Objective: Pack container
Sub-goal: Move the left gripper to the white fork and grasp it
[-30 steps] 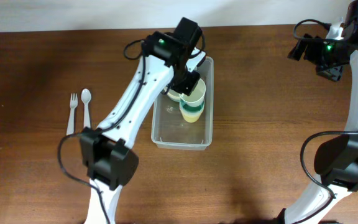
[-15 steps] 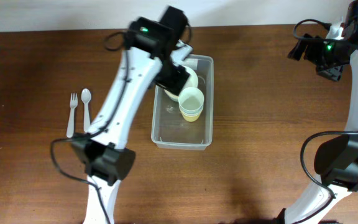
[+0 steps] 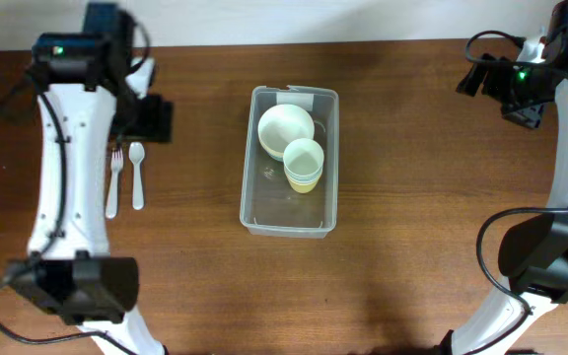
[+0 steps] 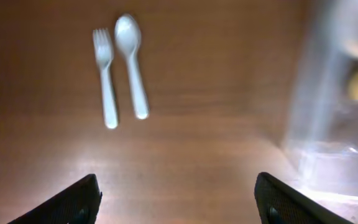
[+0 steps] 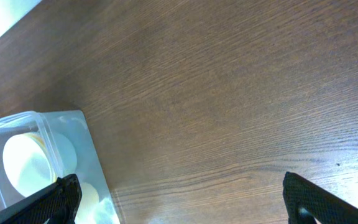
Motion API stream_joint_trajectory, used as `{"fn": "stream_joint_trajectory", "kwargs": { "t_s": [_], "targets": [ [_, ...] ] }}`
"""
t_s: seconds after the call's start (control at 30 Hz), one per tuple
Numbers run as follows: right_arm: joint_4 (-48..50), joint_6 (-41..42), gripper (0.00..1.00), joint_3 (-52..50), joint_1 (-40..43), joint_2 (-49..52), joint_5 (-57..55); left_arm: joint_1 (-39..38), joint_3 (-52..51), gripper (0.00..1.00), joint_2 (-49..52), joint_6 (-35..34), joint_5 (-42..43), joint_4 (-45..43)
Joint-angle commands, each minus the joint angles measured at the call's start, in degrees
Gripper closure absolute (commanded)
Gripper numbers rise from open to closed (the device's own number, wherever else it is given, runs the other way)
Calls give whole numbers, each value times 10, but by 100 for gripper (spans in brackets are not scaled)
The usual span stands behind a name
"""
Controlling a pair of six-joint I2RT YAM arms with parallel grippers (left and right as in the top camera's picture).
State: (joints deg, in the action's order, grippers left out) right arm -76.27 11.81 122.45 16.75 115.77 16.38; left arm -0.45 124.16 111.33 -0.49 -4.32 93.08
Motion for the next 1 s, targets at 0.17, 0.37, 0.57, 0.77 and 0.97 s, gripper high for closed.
{"fn": "stream_joint_trajectory", "kwargs": {
  "t_s": [0.17, 0.37, 0.57, 0.77, 0.97],
  "targets": [
    [2, -2, 1, 3, 2, -2, -4, 144, -290, 0, 14, 49, -4, -278],
    [2, -2, 1, 3, 2, -2, -4, 205, -323, 1, 18, 75, 52, -376],
    [2, -2, 1, 3, 2, -2, -4, 201, -323, 5, 59, 122, 80, -429],
    [2, -2, 1, 3, 2, -2, -4, 198, -323, 18, 133, 146, 80, -434],
    [2, -2, 1, 3, 2, -2, -4, 198, -323, 27, 156, 150, 80, -433]
  ]
}}
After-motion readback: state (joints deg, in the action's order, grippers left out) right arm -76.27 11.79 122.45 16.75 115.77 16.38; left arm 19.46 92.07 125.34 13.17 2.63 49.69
